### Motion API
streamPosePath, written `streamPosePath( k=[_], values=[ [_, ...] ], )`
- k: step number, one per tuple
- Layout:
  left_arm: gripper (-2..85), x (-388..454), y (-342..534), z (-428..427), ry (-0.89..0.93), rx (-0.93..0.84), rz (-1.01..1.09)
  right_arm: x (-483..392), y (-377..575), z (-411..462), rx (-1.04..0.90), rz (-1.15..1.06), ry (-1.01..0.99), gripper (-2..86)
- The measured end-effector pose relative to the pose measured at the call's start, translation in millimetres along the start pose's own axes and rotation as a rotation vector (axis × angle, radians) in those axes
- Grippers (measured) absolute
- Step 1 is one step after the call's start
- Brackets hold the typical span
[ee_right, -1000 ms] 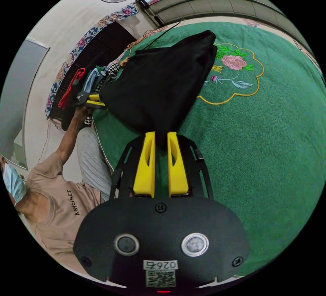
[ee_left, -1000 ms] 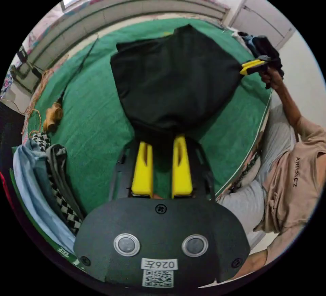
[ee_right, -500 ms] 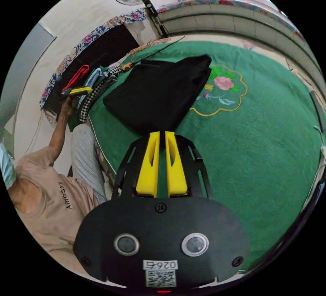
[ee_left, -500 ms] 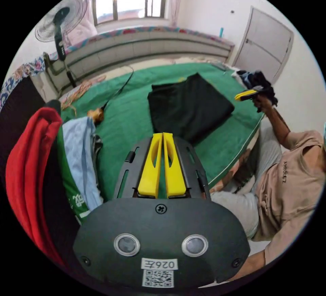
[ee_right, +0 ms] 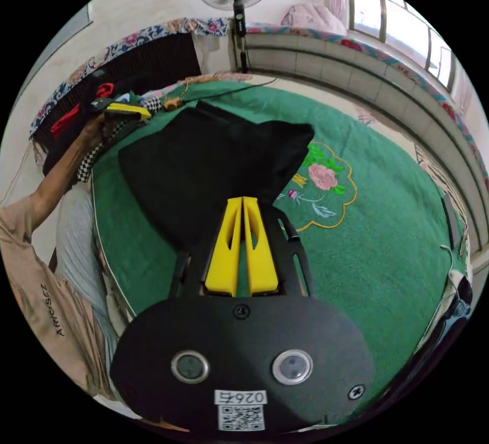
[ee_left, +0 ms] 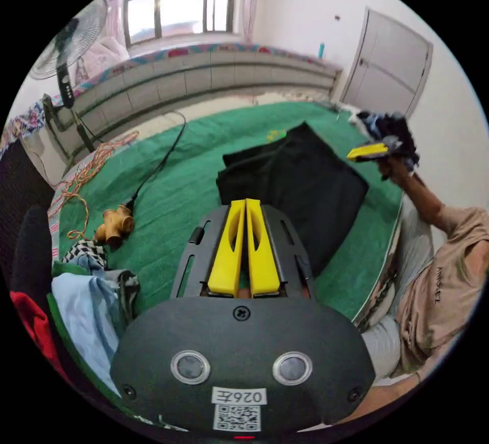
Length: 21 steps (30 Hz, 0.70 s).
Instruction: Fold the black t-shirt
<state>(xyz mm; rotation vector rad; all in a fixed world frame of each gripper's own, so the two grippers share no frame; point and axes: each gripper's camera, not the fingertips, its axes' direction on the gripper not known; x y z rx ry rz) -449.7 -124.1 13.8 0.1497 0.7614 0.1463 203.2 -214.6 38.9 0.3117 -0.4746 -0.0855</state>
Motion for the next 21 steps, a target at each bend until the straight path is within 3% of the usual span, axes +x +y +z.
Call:
streamPosePath(
  k=[3,6,12,17,21],
  values=[
    [7.1,-26.8,12.7,-4.9,0.033,0.168,-0.087,3.1,-14.3,5.2,0.018,0.032,-0.099,2.1],
    [17.6,-56.4,17.1,35.6,0.111,-0.075,-0.173,21.1,-23.7,34.4,-0.081,0.135,-0.218,11.5],
    [23.8,-66.8,32.4,87.7,0.239,-0.299,-0.190,49.8,-17.0,92.2,-0.074,0.356,-0.464,13.8],
    [23.5,-68.5,35.4,100.9,0.326,-0.277,-0.220,36.0,-25.4,131.3,-0.013,0.416,-0.629,11.6],
    [14.3,-66.0,50.0,95.0,0.227,-0.300,-0.205,9.8,-42.3,160.5,-0.043,0.404,-0.741,11.0]
  ],
)
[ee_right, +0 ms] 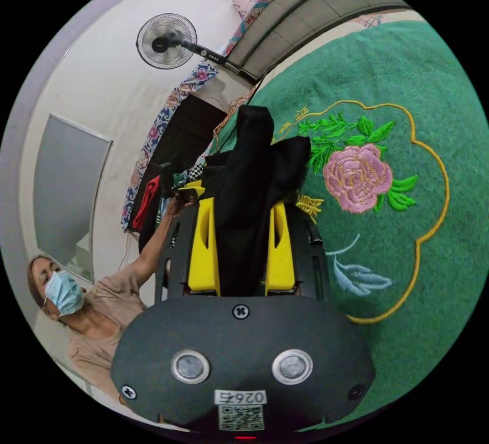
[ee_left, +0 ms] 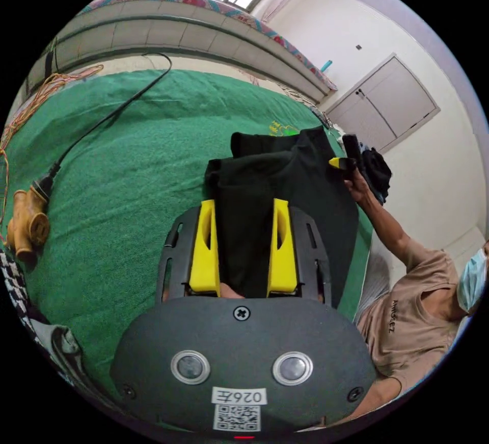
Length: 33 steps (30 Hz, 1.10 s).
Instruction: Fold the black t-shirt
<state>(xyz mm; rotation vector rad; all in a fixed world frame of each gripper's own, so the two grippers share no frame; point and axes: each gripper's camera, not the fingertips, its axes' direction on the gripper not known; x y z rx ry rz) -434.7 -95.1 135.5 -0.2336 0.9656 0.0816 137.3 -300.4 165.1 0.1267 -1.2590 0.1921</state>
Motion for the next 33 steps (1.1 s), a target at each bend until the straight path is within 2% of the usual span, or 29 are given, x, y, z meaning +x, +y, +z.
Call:
streamPosePath(
  k=[2,3,4,8,10,16,19,24,28,33],
  values=[
    [11.0,4.7,8.5,-0.9,-0.022,-0.003,0.018,-8.0,-5.0,23.8,-0.049,-0.004,0.012,10.1],
    [6.4,12.8,12.8,3.3,0.060,-0.024,0.080,-17.1,-6.0,38.1,-0.077,-0.017,0.056,8.8],
    [6.0,16.3,14.8,5.6,0.068,-0.037,0.081,-30.1,-3.7,49.7,-0.087,-0.043,0.124,7.0],
    [4.4,51.1,35.5,-6.5,-0.072,-0.044,0.157,-102.4,26.8,78.2,-0.027,-0.244,0.407,3.8],
    [4.1,69.7,53.0,-20.3,-0.088,0.014,0.176,-162.7,56.9,94.7,0.033,-0.382,0.557,3.0],
    [3.7,188.1,149.8,-108.8,-0.191,0.341,0.338,-322.8,139.4,121.1,0.223,-0.656,0.763,2.5],
    [3.6,266.4,227.5,-149.1,-0.305,0.485,0.436,-395.5,179.9,134.2,0.303,-0.793,0.756,2.5],
    [3.5,383.2,354.7,-211.2,-0.686,0.622,0.514,-483.4,223.3,172.5,0.333,-0.928,0.598,2.6],
    [3.4,425.2,415.0,-253.0,-0.796,0.690,0.467,-554.7,229.7,224.4,0.336,-1.049,0.448,2.7],
    [3.4,452.1,478.0,-300.7,-0.954,0.770,0.343,-642.2,209.3,307.9,0.294,-1.217,0.400,2.8]
  ],
)
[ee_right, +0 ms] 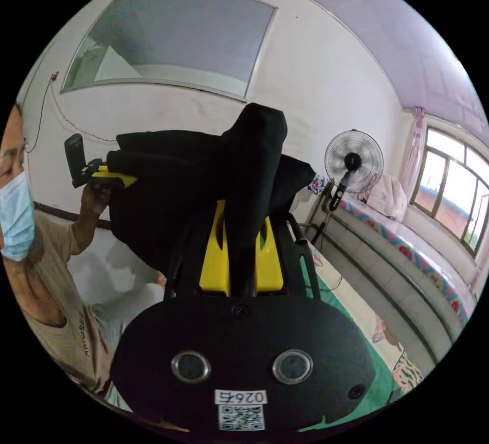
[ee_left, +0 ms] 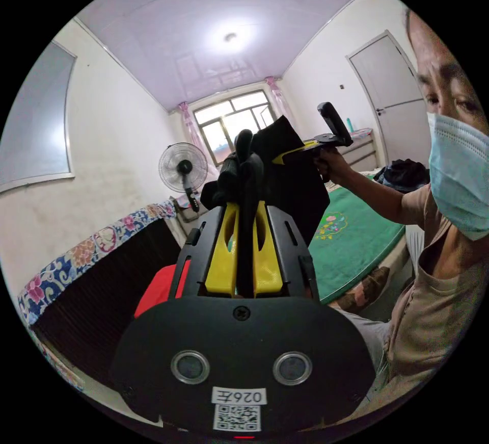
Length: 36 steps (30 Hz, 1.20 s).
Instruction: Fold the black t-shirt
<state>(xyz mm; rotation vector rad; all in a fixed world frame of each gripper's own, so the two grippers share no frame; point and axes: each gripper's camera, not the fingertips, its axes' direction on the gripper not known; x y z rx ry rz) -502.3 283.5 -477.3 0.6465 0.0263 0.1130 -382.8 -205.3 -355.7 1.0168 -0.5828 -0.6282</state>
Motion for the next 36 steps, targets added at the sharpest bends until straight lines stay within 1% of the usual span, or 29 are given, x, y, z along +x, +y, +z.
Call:
streamPosePath(
  k=[2,4,5,7,8,9,10,11,12,13,14,15,16,18,19,20,21,22,23,24,25,27,29,31,32,33,34,35,36],
  values=[
    [3.5,-15.1,6.7,-12.5,-0.054,-0.005,-0.057,-12.9,-35.5,38.6,-0.024,-0.051,-0.029,2.9],
    [3.5,-33.6,16.1,-18.8,-0.100,-0.012,-0.121,-29.7,-81.5,99.7,-0.070,-0.104,-0.059,3.2],
    [3.6,-48.1,24.0,-18.5,-0.138,-0.024,-0.176,-34.8,-92.4,117.2,-0.085,-0.120,-0.060,3.3],
    [3.7,-73.9,41.2,-10.3,-0.190,-0.055,-0.290,-53.3,-126.4,198.0,-0.170,-0.162,-0.069,4.3],
    [3.9,-93.2,57.5,0.2,-0.233,-0.103,-0.385,-56.2,-130.6,220.4,-0.196,-0.155,-0.073,4.9],
    [4.0,-113.2,79.1,11.8,-0.284,-0.164,-0.492,-58.8,-132.3,265.7,-0.270,-0.094,-0.086,6.0],
    [4.1,-122.3,90.4,17.3,-0.308,-0.205,-0.539,-58.7,-125.2,306.8,-0.395,0.011,-0.100,6.9],
    [3.8,-138.3,113.0,24.5,-0.334,-0.294,-0.640,-59.1,-118.9,321.1,-0.444,0.055,-0.104,7.3],
    [2.7,-146.3,132.9,19.4,-0.330,-0.316,-0.759,-60.9,-103.0,335.4,-0.460,0.129,-0.139,6.6],
    [1.8,-145.2,139.3,11.2,-0.312,-0.275,-0.783,-62.5,-86.9,335.6,-0.421,0.190,-0.195,6.1],
    [0.6,-136.7,145.3,-11.0,-0.309,-0.157,-0.785,-63.6,-79.9,332.9,-0.404,0.205,-0.220,5.9],
    [-0.1,-124.7,142.7,-32.2,-0.371,-0.079,-0.766,-67.1,-68.5,324.8,-0.379,0.205,-0.246,5.6],
    [-0.3,-117.3,138.4,-40.4,-0.410,-0.052,-0.737,-71.4,-60.2,314.8,-0.363,0.190,-0.223,5.5],
    [-0.8,-81.5,111.4,-51.6,-0.532,0.022,-0.544,-76.9,-53.1,301.2,-0.332,0.179,-0.179,5.2],
    [-0.9,-72.9,104.1,-48.0,-0.529,0.025,-0.487,-80.1,-51.1,294.6,-0.307,0.180,-0.190,5.2],
    [-0.9,-56.8,90.3,-33.8,-0.477,0.001,-0.365,-82.3,-50.5,292.7,-0.299,0.180,-0.199,5.1],
    [-0.9,-42.4,79.5,-9.6,-0.408,-0.087,-0.248,-88.6,-48.4,291.9,-0.303,0.171,-0.213,5.0],
    [-1.0,-36.2,76.2,5.6,-0.380,-0.163,-0.196,-98.1,-42.2,296.0,-0.339,0.146,-0.224,4.7],
    [-1.0,-25.6,76.1,41.4,-0.357,-0.379,-0.111,-103.9,-37.0,300.5,-0.379,0.124,-0.224,4.5],
    [-1.0,-18.2,88.3,80.7,-0.359,-0.640,-0.057,-113.6,-24.6,303.9,-0.408,0.094,-0.207,4.1],
    [-1.0,-14.3,96.2,95.3,-0.341,-0.716,-0.042,-116.6,-13.9,290.4,-0.328,0.107,-0.160,3.9],
    [-1.0,0.0,102.3,87.5,-0.353,-0.581,-0.146,-118.1,-8.3,269.5,-0.298,0.104,-0.117,3.3],
    [-1.0,6.5,90.7,74.1,-0.321,-0.557,-0.246,-117.4,-12.4,244.1,-0.323,0.077,-0.068,1.4],
    [-1.0,28.4,70.4,48.5,-0.345,-0.410,-0.243,-115.0,-14.5,184.0,-0.230,0.040,0.036,-0.4],
    [-1.0,50.1,53.1,27.1,-0.379,-0.279,-0.222,-114.5,-13.0,163.7,-0.185,0.031,0.057,-0.6],
    [-1.0,76.0,34.8,6.7,-0.422,-0.145,-0.192,-112.9,-7.3,121.2,-0.099,0.019,0.101,-0.8],
    [-1.0,89.5,26.3,-2.1,-0.441,-0.078,-0.179,-110.0,2.3,78.4,-0.021,0.022,0.146,-0.9],
    [-1.0,116.4,10.6,-15.2,-0.450,0.048,-0.157,-107.8,8.7,57.4,0.020,0.035,0.176,-1.0],
    [-1.0,141.9,-5.2,-20.4,-0.400,0.139,-0.129,-104.2,24.2,17.1,0.105,0.048,0.232,-1.1]
  ],
)
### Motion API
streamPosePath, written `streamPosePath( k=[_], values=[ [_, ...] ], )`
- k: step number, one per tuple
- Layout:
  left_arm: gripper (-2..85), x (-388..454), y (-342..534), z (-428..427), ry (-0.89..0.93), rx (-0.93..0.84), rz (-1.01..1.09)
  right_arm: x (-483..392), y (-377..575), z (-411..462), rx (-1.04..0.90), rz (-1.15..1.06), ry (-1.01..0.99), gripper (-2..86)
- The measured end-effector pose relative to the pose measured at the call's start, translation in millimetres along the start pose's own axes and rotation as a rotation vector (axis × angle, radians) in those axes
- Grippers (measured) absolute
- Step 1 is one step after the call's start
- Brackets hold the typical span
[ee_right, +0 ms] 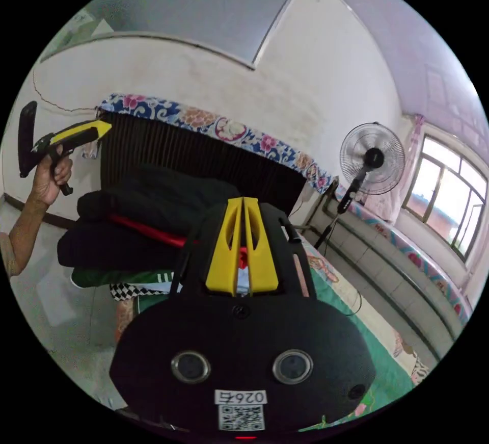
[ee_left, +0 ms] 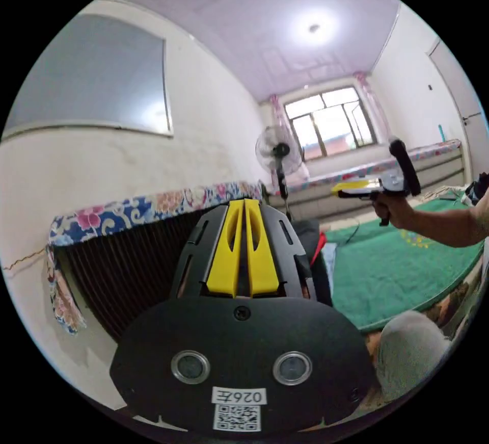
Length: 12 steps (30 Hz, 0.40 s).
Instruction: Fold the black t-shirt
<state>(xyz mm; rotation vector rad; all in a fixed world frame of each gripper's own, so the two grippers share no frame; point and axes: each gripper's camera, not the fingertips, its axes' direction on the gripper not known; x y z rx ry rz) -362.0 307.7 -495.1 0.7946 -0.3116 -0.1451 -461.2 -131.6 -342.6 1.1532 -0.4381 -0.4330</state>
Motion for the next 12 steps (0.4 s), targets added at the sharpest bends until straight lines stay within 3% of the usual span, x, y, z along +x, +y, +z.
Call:
streamPosePath(
  k=[2,7,12],
  values=[
    [-1.0,38.1,-20.2,-4.0,0.148,0.056,0.006,18.5,16.8,-49.4,0.041,-0.020,0.061,-1.1],
    [-0.9,173.8,-64.3,35.2,0.588,0.061,0.034,102.0,69.4,-196.1,-0.119,0.062,0.200,-1.2],
    [1.3,389.3,-106.3,101.7,1.166,-0.073,0.096,204.0,133.1,-347.1,-0.356,0.218,0.462,-1.2]
  ],
)
